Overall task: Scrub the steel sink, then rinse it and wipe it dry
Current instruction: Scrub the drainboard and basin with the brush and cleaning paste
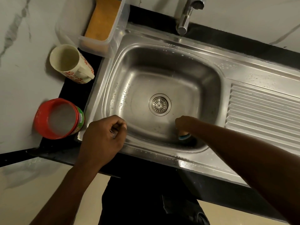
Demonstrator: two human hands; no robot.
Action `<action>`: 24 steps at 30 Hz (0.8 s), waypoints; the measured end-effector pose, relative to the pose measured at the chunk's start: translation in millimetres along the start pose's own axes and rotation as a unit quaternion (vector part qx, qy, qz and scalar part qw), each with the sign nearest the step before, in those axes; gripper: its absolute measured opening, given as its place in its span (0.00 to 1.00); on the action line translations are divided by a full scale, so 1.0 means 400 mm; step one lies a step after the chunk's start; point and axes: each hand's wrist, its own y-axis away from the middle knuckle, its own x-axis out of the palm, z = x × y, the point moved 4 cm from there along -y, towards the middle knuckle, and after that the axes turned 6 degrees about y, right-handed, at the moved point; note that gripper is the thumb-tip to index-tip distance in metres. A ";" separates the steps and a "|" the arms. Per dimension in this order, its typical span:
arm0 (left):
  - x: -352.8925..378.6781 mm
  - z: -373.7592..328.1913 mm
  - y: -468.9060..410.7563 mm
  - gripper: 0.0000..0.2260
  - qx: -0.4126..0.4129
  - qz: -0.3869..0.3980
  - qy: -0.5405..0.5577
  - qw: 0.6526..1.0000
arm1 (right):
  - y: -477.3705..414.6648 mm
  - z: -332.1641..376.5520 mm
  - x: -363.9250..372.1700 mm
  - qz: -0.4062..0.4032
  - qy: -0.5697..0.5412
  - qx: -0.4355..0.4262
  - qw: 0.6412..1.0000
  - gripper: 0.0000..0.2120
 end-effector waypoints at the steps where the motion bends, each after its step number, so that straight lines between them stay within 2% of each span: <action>1: -0.001 0.002 0.001 0.03 -0.002 -0.002 0.001 1.000 | -0.010 0.015 0.003 -0.016 0.000 -0.004 1.000 0.16; 3: -0.003 0.006 0.001 0.03 -0.005 -0.008 0.000 1.000 | -0.025 0.062 -0.009 -0.034 -0.044 -0.019 0.998 0.15; 7: 0.002 0.005 0.002 0.02 -0.003 0.000 0.007 1.000 | -0.064 0.181 -0.037 -0.042 -0.271 -0.019 0.961 0.09; 9: 0.006 0.001 0.003 0.03 -0.004 -0.002 0.007 1.000 | -0.078 0.208 -0.038 -0.048 -0.305 -0.013 0.951 0.10; 13: 0.017 0.001 0.002 0.03 0.003 0.002 0.009 1.000 | -0.051 0.132 -0.019 -0.049 -0.178 -0.023 0.983 0.15; 16: 0.022 -0.003 0.002 0.03 0.011 0.005 0.012 1.000 | -0.018 0.021 -0.002 -0.040 -0.054 0.015 0.998 0.20; 19: 0.023 -0.002 0.007 0.03 0.010 0.001 0.015 1.000 | 0.004 -0.024 -0.012 -0.043 0.054 0.025 0.997 0.23; 24: 0.018 0.008 0.025 0.03 0.002 -0.004 0.014 1.000 | -0.002 0.008 -0.075 -0.073 0.213 0.019 0.974 0.16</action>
